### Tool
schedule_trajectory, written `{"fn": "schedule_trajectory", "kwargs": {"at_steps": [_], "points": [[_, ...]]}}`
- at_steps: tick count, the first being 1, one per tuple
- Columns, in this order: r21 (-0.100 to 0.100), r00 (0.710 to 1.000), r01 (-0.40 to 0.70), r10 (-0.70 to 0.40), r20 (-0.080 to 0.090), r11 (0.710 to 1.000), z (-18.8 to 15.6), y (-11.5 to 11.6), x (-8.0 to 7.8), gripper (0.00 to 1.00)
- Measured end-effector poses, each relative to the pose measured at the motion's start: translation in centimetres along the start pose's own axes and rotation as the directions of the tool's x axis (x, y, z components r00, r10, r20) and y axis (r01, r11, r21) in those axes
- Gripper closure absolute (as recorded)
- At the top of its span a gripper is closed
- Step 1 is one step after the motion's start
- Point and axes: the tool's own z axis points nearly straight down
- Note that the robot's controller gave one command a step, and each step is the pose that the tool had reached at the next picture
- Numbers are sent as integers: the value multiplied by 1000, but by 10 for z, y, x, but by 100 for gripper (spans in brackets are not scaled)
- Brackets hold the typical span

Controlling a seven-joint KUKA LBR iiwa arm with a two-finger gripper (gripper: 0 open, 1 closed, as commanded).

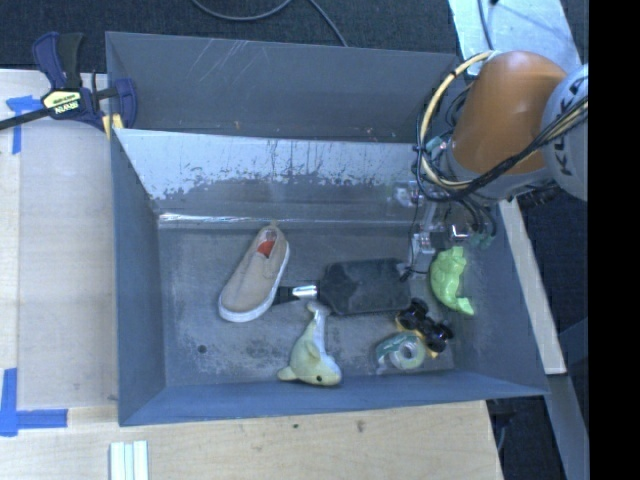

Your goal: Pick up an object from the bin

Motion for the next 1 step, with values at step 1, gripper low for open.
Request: {"fn": "schedule_trajectory", "kwargs": {"at_steps": [1], "points": [[1,1000,1,-1,8,1000,-5,0,-2,0]]}}
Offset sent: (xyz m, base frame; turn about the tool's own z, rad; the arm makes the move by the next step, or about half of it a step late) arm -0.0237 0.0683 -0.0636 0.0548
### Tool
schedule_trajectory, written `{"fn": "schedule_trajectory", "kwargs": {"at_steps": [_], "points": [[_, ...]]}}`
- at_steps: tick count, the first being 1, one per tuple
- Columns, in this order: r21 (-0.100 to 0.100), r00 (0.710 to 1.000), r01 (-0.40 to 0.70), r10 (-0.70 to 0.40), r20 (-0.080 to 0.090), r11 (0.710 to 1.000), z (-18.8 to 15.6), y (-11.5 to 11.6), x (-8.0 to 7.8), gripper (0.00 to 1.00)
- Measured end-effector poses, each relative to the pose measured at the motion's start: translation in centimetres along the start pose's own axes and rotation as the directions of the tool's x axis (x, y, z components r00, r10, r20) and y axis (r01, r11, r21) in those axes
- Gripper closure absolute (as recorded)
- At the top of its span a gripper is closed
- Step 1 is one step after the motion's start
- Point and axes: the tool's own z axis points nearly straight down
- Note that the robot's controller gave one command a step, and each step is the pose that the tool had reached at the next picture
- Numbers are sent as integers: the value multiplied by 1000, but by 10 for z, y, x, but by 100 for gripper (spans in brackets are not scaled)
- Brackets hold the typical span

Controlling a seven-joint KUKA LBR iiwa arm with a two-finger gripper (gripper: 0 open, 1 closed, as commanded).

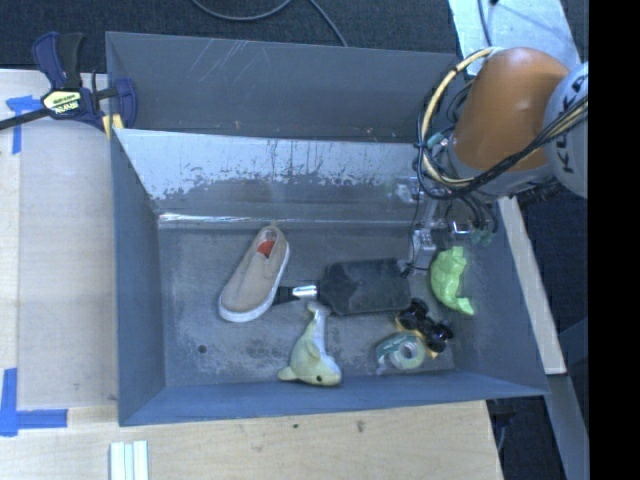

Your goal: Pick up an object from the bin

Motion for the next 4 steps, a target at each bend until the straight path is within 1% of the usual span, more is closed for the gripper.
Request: {"fn": "schedule_trajectory", "kwargs": {"at_steps": [1,2,3,4], "points": [[2,999,-39,39,5,999,37,36,13,0],[-2,999,-33,33,-7,999,70,72,20,0],[-2,999,-32,32,-7,999,72,74,20,0],[-2,1000,5,-5,6,1000,71,84,44,0]]}}
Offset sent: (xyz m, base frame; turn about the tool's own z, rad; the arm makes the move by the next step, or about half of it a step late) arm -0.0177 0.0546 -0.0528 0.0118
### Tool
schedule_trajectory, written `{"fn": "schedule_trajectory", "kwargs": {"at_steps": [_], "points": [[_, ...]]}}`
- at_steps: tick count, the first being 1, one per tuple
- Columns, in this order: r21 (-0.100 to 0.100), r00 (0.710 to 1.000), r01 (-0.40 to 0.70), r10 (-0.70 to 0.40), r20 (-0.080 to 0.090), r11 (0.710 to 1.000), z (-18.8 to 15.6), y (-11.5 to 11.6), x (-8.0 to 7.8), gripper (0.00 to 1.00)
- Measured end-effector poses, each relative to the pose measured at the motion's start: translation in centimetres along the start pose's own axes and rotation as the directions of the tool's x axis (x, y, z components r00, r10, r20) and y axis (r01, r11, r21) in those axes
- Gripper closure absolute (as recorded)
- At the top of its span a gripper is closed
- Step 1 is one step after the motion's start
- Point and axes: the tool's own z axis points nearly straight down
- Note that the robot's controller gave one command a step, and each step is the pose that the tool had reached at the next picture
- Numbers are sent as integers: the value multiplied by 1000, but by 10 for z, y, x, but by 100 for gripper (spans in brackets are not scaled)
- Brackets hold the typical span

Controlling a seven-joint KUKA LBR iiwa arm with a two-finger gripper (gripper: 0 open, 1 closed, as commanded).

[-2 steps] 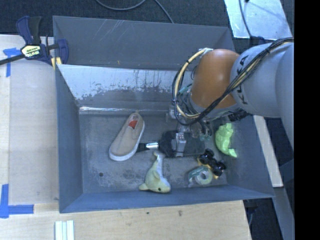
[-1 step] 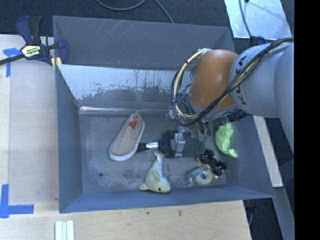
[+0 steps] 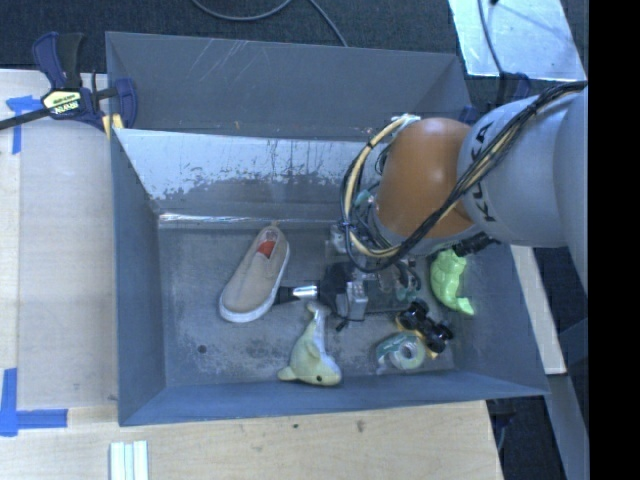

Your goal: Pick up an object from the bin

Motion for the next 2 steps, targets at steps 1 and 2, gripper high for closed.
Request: {"fn": "schedule_trajectory", "kwargs": {"at_steps": [1,2], "points": [[-4,954,299,-299,-14,954,8,31,1,0],[-2,945,326,-326,-3,945,-2,44,-5,0]]}}
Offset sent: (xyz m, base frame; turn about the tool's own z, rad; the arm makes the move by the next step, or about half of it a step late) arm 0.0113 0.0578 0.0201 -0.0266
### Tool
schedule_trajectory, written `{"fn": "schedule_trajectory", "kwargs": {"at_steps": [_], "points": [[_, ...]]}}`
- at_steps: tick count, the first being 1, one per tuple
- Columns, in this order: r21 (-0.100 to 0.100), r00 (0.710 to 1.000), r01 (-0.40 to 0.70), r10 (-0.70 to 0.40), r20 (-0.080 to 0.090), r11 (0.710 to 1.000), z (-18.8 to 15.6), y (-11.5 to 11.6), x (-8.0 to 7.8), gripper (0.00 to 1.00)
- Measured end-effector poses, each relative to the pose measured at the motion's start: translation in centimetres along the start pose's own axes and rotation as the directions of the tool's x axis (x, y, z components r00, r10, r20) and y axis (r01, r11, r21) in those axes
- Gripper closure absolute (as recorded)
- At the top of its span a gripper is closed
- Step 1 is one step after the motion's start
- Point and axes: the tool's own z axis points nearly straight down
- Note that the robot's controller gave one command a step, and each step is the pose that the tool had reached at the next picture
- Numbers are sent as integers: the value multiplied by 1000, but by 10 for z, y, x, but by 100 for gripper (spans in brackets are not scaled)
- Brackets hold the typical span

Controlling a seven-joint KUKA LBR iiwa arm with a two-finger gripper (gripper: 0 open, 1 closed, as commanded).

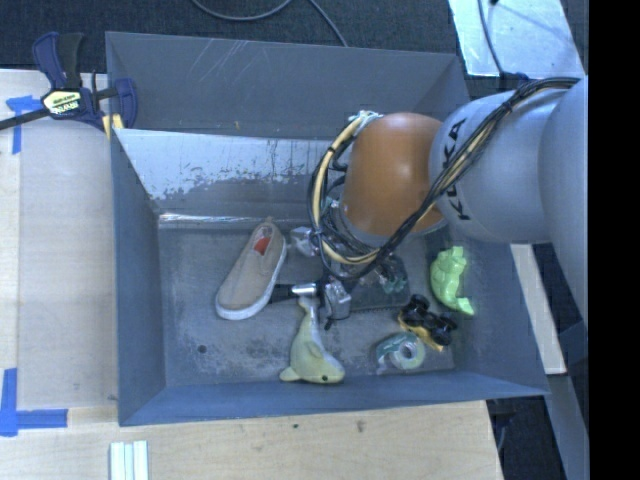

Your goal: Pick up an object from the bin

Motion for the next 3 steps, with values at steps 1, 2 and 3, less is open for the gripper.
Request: {"fn": "schedule_trajectory", "kwargs": {"at_steps": [1,2,3], "points": [[-2,993,116,-116,-4,993,2,-11,-4,100],[-2,993,116,-116,-4,993,2,-10,-4,100],[0,996,88,-88,1,996,-157,-1,-3,100]]}}
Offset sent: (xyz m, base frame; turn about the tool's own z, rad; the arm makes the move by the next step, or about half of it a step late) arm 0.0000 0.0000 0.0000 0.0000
